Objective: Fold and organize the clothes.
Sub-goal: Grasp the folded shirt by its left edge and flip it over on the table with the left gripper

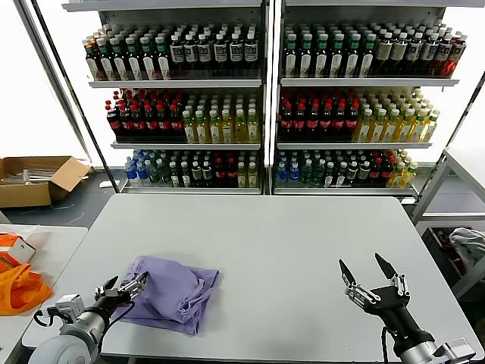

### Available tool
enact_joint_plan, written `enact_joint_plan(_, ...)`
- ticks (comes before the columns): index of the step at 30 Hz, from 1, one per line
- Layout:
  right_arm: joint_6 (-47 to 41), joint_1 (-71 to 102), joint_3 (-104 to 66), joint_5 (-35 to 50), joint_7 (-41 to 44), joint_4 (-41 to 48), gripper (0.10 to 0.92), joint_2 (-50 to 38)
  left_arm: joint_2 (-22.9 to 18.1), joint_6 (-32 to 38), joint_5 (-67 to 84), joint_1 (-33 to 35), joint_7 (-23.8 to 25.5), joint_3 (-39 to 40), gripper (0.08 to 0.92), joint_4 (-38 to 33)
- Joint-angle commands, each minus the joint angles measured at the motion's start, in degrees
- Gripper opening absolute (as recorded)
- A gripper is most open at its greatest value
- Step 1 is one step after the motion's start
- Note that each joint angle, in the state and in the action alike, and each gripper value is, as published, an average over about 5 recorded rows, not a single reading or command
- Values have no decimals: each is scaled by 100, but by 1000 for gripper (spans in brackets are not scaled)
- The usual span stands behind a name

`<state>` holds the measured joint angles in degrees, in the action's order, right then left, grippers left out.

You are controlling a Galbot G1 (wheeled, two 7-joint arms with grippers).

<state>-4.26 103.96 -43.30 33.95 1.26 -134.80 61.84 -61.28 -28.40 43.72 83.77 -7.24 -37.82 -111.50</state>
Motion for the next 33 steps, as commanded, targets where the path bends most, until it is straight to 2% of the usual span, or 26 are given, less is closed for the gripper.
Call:
enact_joint_plan(1,12,-48,-14,34,14,31,823,-44,-89,-47,9,-63,52,172,823,460)
enact_joint_plan(6,38,-82,60,21,46,58,823,-51,-106,105,10,88,99,7,782,438)
enact_joint_plan(15,44,-160,105,32,44,83,823,-92,-367,240,173,319,138,-473,524,92)
enact_joint_plan(20,53,-175,71,52,45,82,823,-113,-457,524,315,388,71,-1078,377,-124)
enact_joint_plan(23,76,-140,16,88,46,82,823,-130,-195,559,638,449,57,-1778,290,-248)
enact_joint_plan(29,146,-99,15,108,53,112,823,-111,754,368,1233,754,217,-3257,136,-183)
enact_joint_plan(33,157,-170,100,88,53,114,823,-73,1149,230,1574,862,263,-3637,115,-142)
